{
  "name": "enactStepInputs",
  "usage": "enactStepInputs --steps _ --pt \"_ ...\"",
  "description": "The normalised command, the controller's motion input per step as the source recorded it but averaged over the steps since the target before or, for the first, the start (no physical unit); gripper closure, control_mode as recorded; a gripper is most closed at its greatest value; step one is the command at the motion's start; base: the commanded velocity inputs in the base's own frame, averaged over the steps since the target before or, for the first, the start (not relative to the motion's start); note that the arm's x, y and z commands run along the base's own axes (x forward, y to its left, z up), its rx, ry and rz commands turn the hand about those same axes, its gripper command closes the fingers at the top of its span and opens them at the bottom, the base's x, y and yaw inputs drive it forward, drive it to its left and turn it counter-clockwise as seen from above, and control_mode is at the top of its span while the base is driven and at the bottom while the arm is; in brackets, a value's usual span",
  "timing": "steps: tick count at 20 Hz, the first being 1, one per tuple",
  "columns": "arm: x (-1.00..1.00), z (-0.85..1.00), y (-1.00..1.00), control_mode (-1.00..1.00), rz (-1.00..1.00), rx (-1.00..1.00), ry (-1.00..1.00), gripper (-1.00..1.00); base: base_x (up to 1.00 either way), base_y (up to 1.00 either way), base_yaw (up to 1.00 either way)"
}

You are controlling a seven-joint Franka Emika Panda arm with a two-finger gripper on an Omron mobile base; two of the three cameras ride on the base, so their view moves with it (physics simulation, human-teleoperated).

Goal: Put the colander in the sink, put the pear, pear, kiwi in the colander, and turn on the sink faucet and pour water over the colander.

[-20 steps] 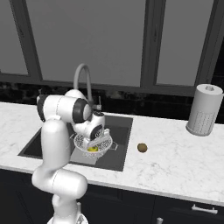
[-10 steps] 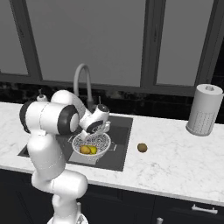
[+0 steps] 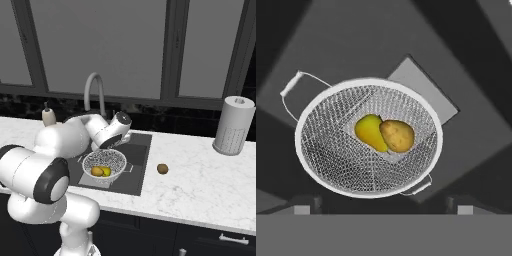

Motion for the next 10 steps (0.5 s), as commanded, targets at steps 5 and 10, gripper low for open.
enactStepInputs --steps 5,10 --pt "-0.29 1.0 -0.5 -1.0 -0.11 0.02 0.04 -1.0 0.0 0.0 0.0" --pt "-0.25 0.98 -0.48 -1.0 -0.11 0.02 0.11 -1.0 0.0 0.0 0.0"
